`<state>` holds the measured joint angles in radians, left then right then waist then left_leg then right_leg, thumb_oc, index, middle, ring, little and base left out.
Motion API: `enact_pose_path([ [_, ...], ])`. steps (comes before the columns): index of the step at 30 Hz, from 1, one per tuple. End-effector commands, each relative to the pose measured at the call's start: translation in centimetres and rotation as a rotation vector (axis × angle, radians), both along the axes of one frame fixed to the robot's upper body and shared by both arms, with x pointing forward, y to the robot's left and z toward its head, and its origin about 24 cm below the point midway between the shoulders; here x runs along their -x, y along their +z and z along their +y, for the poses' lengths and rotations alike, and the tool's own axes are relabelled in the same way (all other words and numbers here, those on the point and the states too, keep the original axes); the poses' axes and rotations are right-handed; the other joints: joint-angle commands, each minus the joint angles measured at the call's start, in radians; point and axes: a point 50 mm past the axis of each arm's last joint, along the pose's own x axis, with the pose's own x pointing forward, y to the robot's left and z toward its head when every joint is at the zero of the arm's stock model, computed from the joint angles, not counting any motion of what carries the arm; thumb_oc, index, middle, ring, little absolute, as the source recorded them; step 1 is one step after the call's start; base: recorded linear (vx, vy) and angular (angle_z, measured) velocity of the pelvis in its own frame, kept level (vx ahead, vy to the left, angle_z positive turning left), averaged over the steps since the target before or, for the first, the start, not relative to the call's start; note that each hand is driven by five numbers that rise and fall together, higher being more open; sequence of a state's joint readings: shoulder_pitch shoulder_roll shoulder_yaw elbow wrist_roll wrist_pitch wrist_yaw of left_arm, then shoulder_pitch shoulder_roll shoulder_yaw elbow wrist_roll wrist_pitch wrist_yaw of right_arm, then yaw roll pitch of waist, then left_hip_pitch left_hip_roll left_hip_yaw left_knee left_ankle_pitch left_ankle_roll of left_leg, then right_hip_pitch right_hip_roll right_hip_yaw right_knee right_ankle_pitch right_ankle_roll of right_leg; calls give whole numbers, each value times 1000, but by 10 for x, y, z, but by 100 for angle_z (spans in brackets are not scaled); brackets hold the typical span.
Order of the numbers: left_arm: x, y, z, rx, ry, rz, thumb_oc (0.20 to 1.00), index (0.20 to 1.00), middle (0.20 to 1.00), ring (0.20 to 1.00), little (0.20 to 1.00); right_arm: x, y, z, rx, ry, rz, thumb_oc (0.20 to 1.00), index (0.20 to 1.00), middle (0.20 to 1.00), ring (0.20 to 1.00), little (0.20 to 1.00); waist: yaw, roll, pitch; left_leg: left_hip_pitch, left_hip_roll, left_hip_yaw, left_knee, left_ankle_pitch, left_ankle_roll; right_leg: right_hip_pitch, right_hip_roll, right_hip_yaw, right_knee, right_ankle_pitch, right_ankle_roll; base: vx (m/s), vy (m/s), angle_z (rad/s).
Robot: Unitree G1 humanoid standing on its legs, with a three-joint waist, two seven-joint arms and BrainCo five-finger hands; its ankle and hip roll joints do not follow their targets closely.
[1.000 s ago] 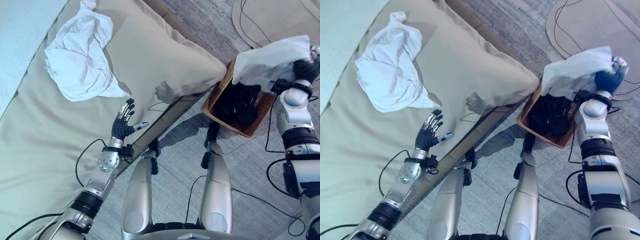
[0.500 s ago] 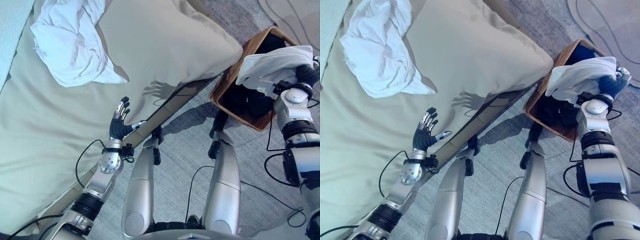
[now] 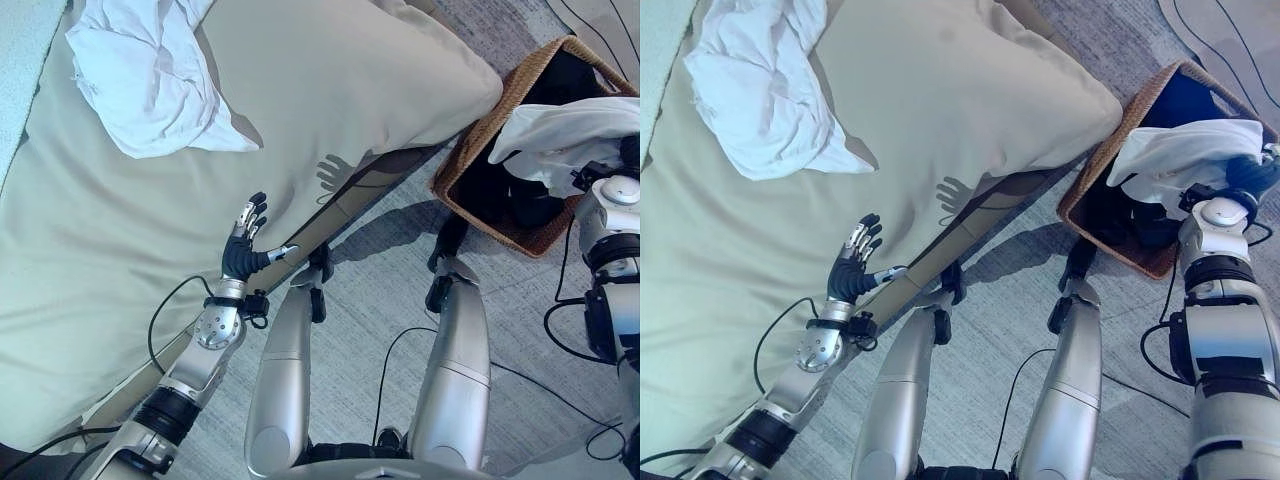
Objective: Pick up clothes into the bucket
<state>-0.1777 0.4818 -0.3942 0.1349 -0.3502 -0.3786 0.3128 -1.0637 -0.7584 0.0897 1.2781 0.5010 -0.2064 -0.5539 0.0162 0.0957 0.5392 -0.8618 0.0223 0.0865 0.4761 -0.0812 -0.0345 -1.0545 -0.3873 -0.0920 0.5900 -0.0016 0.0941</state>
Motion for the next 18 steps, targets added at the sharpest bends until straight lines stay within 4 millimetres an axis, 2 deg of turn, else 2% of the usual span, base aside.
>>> enact_pose_path([
  [1, 15, 4, 3, 54, -1, -32, 1000, 1000, 1000, 1000, 1000, 11, 18, -17, 28, -84, -20, 1000, 1000, 1000, 1000, 1000, -25, 58, -19, -13, 26, -39, 28, -29, -34, 53, 39, 47, 46, -61, 47, 0, 0, 0],
  [6, 12, 4, 6, 55, 13, -32, 1000, 1000, 1000, 1000, 1000, 8, 15, -13, 9, -79, -19, 1000, 1000, 1000, 1000, 1000, -29, 54, -19, 18, 28, -35, -5, -19, -35, 86, 44, 41, 8, -46, 52, 0, 0, 0],
  [11, 8, 3, 9, 69, 32, -24, 1000, 1000, 1000, 1000, 1000, 4, 3, -6, -5, -50, 6, 1000, 1000, 1000, 1000, 1000, -32, 47, -20, 75, 31, -32, -62, 1, -40, 143, 48, 26, -54, -21, 58, -5, 4, -7],
  [12, 7, 3, 10, 70, 32, -26, 1000, 1000, 1000, 1000, 1000, 2, -1, -4, -8, -36, 19, 1000, 1000, 1000, 1000, 1000, -32, 45, -20, 89, 32, -32, -72, 5, -41, 159, 48, 22, -66, -17, 59, -88, -5, -7],
  [13, 5, 4, 10, 73, 33, -28, 1000, 1000, 1000, 1000, 1000, 0, -10, -1, -9, -5, 55, 1000, 1000, 1000, 1000, 1000, -33, 36, -19, 99, 31, -22, -90, 37, -36, 175, 44, 8, -97, 21, 51, -15, -11, -6],
  [14, 4, 4, 11, 72, 35, -30, 1000, 1000, 1000, 1000, 1000, -2, -15, 3, 1, 21, 81, 1000, 1000, 1000, 1000, 1000, -30, 36, -20, 128, 33, -32, -101, 17, -44, 205, 49, 10, -103, 0, 63, -87, -14, 0],
  [15, 4, 4, 11, 71, 31, -30, 1000, 1000, 1000, 1000, 1000, -4, -20, 6, 30, 53, 119, 1000, 1000, 1000, 1000, 1000, -32, 31, -19, 132, 32, -22, -113, 47, -39, 214, 44, -2, -127, 31, 53, 0, 0, 0],
  [18, 2, 3, 12, 68, 31, -25, 1000, 1000, 1000, 1000, 1000, -7, -35, 15, 109, 82, 231, 1000, 1000, 1000, 1000, 1000, -34, 24, -22, 188, 33, -26, -151, 61, -42, 278, 44, -18, -171, 48, 57, -15, -8, 2],
])
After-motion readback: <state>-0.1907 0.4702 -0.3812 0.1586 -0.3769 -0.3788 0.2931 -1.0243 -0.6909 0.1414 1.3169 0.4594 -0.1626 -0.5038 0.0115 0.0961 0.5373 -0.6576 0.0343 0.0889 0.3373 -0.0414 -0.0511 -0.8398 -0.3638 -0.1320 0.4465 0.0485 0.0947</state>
